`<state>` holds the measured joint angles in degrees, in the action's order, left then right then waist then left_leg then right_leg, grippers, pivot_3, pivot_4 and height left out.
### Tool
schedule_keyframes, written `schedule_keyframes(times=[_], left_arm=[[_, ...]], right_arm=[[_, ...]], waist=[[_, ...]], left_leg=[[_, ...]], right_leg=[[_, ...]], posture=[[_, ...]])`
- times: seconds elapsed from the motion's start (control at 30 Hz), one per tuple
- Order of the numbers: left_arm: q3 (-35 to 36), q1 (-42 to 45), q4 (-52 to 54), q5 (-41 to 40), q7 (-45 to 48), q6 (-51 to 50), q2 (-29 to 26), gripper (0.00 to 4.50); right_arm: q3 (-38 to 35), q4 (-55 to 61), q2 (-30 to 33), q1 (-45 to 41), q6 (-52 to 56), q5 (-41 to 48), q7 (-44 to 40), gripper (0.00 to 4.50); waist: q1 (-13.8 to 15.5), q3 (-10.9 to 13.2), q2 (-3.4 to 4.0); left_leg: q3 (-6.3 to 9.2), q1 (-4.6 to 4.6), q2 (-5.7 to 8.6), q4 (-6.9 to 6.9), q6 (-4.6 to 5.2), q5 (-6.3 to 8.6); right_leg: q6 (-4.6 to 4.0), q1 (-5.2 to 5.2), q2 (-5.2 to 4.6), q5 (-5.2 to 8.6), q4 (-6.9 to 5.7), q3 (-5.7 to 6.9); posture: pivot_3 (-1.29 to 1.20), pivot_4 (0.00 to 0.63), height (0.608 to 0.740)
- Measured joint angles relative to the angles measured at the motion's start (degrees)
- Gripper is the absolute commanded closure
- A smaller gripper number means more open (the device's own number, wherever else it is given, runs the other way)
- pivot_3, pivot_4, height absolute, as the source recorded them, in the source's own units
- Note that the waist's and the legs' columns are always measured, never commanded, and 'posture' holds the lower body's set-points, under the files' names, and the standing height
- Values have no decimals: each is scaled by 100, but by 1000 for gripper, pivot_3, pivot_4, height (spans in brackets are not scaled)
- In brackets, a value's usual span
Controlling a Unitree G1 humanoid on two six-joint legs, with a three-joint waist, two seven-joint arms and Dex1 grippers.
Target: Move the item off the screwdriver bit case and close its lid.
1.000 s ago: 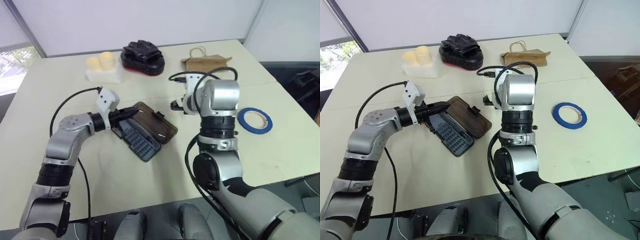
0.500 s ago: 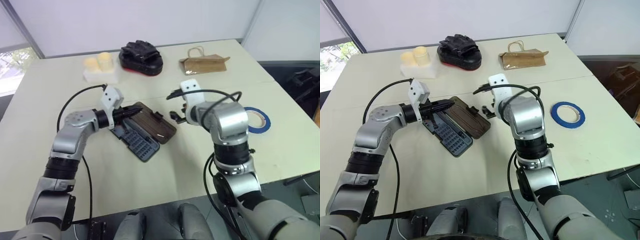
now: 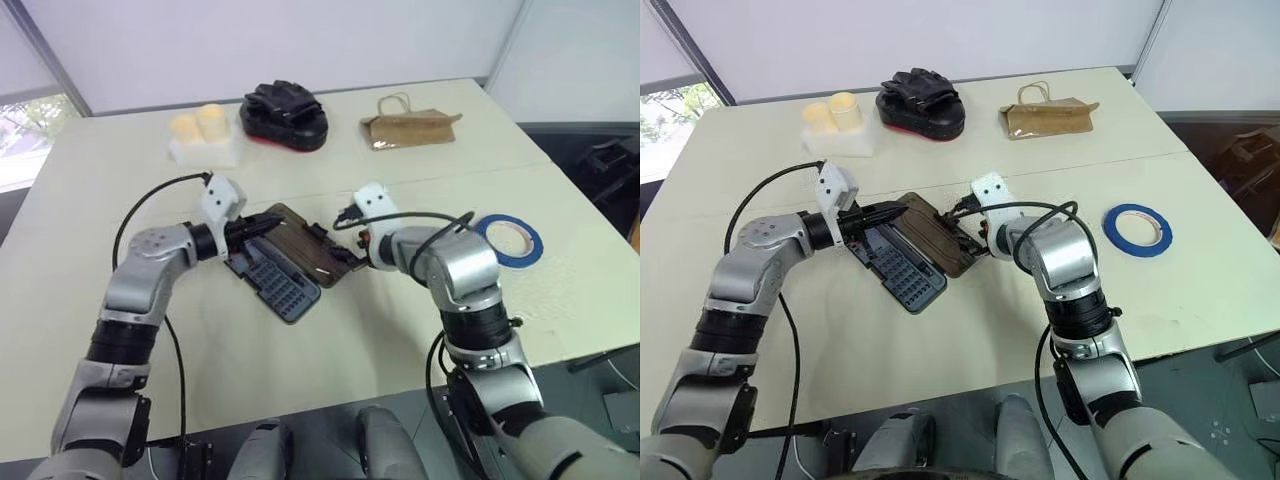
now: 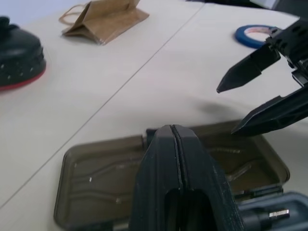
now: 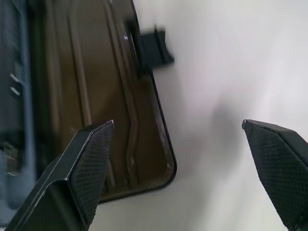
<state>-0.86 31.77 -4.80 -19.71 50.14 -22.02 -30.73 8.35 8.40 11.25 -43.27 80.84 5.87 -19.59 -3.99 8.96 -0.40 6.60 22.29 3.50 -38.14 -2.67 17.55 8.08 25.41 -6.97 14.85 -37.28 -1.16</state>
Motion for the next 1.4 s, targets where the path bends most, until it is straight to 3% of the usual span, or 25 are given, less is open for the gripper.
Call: schedule_keyframes(times=[0.27,0.37,0.57,0.9,1.03,1.23,1.4], left_arm=[[16,-57,167,-12,-34,-54,-93,4500],[16,-71,234,-15,-52,-124,-108,4500],[68,-151,345,-24,-81,-146,-164,4500],[193,-238,480,-48,-166,-232,-245,4500],[193,-236,480,-49,-175,-232,-242,4500],[189,-197,443,-43,-171,-225,-230,4500],[182,-163,419,-24,-172,-204,-157,4500]], right_arm=[[396,-221,135,241,-589,-34,146,66],[494,-271,179,264,-837,-56,145,1332],[616,-330,278,294,-1087,-40,105,4469],[716,-343,368,305,-1156,-44,80,4469],[1026,-319,690,302,-1427,-66,-152,4469],[2077,-353,1998,172,-2946,-419,-1419,4469],[2484,-1145,2546,-247,-4740,-805,-2619,4469]], waist=[[-1,0,0],[2,0,0],[2,0,-1],[22,-4,-6],[39,-4,-6],[132,-4,-7],[144,-3,-8]], left_leg=[[0,0,0,-1,0,0],[0,0,0,-1,0,0],[1,-1,0,-2,0,0],[2,-4,0,-8,-1,-1],[2,-4,1,-8,-1,-1],[-4,-4,4,-8,0,0],[-13,-3,4,-9,0,0]], right_leg=[[0,-1,0,0,5,0],[0,-1,0,0,5,1],[0,-3,0,0,6,1],[0,-10,1,0,6,1],[0,-11,1,0,7,1],[0,-14,0,0,17,1],[0,-15,0,0,20,2]], posture=[[0,150,740],[0,150,740],[0,150,740],[0,150,740],[0,150,740],[0,150,740],[0,150,740]])
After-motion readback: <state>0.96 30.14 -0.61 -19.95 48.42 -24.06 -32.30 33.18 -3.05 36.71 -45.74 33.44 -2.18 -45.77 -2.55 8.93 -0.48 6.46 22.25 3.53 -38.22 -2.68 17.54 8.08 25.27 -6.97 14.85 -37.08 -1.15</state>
